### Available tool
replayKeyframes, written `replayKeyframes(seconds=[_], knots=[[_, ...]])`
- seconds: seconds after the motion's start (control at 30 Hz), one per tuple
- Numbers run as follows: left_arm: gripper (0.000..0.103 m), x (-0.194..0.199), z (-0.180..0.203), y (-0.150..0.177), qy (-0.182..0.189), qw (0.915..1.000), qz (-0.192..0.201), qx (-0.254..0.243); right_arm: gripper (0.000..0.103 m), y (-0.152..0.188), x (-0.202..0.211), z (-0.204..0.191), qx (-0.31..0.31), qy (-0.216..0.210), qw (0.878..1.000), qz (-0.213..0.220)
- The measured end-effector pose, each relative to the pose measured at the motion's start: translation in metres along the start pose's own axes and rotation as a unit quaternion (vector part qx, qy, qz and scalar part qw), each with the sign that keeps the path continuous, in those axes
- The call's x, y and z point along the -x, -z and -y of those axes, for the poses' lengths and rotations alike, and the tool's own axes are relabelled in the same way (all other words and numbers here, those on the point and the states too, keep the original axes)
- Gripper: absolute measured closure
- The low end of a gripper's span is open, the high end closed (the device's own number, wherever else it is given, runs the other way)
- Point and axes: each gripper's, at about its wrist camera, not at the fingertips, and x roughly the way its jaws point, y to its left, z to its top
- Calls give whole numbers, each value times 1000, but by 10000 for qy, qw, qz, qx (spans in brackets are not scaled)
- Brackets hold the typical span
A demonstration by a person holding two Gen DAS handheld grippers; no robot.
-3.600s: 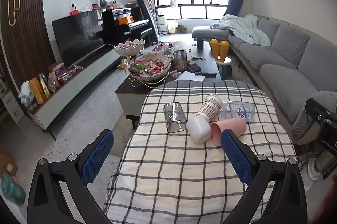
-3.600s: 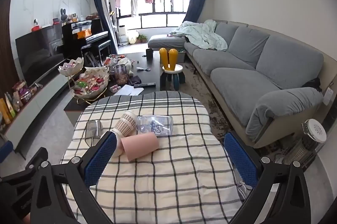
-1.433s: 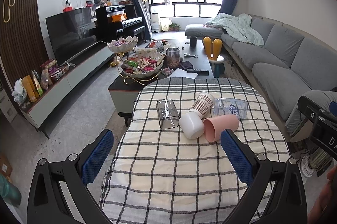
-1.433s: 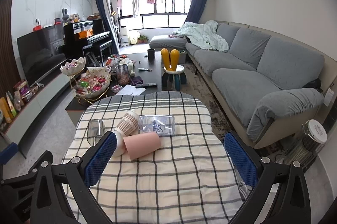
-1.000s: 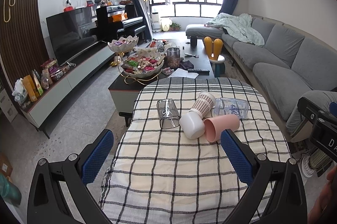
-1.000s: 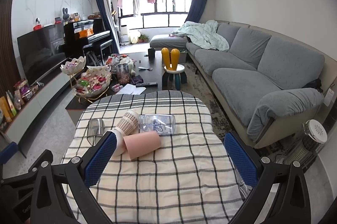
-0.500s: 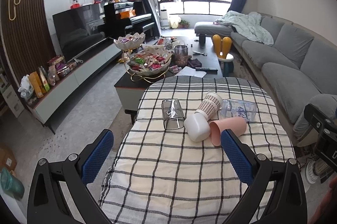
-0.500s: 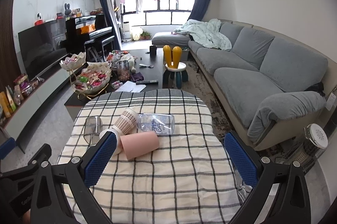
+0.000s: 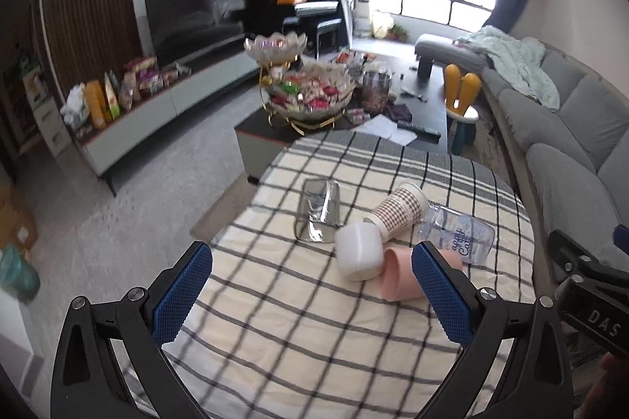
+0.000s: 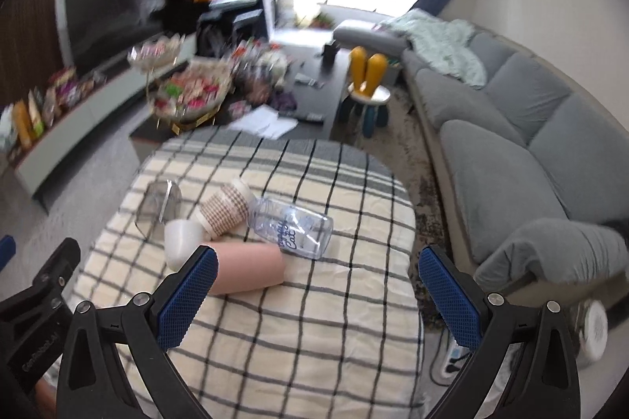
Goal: Flip cup upside down
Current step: 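Reach the right gripper to the clear printed jar and close on it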
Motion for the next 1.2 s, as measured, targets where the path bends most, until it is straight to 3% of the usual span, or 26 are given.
replayKeyframes(seconds=[0.2, 0.43, 0.77, 0.87, 1.2], knots=[[0, -35, 20, -7, -227, 9968, -672, 373, 1, -33, -56, -3, 817, -330, 9931, -769], [0, -80, 34, -11, -588, 9810, -1547, 1016, 3, -61, -119, -24, 1936, -556, 9664, -1597], [0, -138, 52, -11, -826, 9517, -2560, 1483, 12, -75, -203, -41, 2923, -1133, 9051, -2871], [0, -149, 60, -12, -842, 9488, -2666, 1470, 14, -71, -222, -48, 3252, -1186, 8821, -3197], [0, -183, 71, -13, -877, 9405, -2951, 1437, 17, -64, -270, -62, 3762, -1183, 8358, -3819]])
